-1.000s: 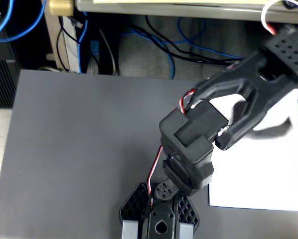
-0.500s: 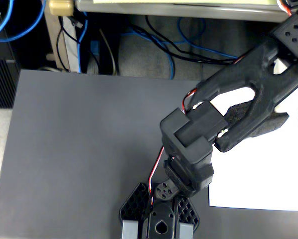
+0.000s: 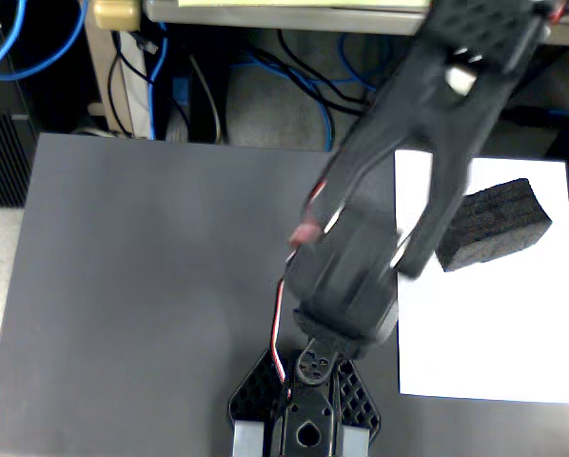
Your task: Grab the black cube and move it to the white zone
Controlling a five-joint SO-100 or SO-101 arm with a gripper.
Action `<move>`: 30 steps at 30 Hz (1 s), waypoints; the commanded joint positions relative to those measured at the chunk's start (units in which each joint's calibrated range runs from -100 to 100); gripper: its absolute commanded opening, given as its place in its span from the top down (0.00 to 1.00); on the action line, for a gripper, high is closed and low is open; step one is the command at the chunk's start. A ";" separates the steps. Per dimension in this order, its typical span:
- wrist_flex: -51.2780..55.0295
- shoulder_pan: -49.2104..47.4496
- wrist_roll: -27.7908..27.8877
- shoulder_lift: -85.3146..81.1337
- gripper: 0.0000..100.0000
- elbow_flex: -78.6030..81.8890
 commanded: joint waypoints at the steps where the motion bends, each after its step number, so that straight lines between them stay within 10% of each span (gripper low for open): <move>1: 0.05 -9.62 -4.38 -24.67 0.49 -2.75; 5: 6.14 -14.04 -4.96 -39.12 0.51 -2.66; 11: 1.85 -14.70 -5.06 -39.29 0.93 15.21; 20: -4.67 -34.50 -9.72 -39.37 0.96 27.26; 30: -5.18 -25.52 -13.44 -65.91 0.99 38.05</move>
